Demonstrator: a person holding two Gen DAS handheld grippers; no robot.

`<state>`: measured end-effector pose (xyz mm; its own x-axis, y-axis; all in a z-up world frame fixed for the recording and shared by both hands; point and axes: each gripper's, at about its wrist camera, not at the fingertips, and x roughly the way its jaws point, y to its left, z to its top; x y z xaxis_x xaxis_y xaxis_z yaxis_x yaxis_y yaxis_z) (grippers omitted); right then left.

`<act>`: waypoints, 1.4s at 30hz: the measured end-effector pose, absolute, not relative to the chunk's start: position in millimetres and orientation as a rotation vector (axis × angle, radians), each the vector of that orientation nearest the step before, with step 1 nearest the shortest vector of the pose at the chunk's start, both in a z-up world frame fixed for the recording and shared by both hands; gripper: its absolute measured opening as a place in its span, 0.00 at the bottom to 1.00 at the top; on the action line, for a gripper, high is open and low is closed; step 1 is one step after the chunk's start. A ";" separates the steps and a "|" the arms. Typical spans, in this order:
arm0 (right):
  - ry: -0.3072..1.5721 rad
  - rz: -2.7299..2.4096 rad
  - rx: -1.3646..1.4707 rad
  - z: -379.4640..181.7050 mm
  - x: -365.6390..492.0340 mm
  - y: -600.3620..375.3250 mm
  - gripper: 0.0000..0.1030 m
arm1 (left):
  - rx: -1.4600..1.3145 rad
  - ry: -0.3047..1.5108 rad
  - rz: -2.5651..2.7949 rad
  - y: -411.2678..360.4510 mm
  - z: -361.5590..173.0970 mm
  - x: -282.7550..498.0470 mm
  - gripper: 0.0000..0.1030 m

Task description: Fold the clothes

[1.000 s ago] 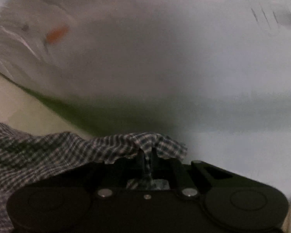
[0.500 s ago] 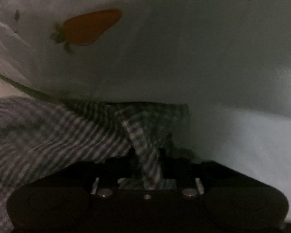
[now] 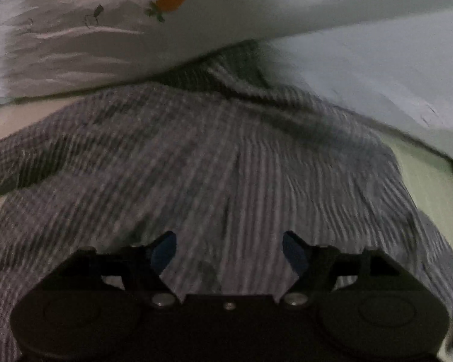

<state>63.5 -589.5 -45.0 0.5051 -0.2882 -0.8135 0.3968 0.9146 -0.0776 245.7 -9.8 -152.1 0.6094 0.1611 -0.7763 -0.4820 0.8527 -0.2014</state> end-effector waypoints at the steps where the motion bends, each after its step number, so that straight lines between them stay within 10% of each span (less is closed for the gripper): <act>1: 0.962 -0.438 0.135 -48.4 56.7 -588.0 0.82 | -0.410 0.841 0.383 -10.5 -154.0 248.8 0.70; 8: 0.972 -0.590 0.268 -50.9 26.7 -578.9 0.83 | -0.277 0.883 0.314 -22.5 -165.9 270.5 0.63; 15: 0.965 -0.641 0.278 -41.8 16.5 -559.5 0.83 | -0.195 0.885 0.281 -17.5 -167.6 278.0 0.05; 24: 0.934 -0.661 0.259 -22.3 -22.5 -547.8 0.83 | -0.148 0.867 0.364 24.4 -162.9 270.4 0.01; 34: 0.842 -0.770 0.386 -24.7 -130.2 -579.2 0.97 | -0.280 0.884 0.024 -9.7 -131.1 177.3 0.46; 42: 0.872 -0.814 0.469 -50.8 -219.7 -609.2 0.97 | -0.234 1.059 -0.207 -80.3 -152.0 77.7 0.50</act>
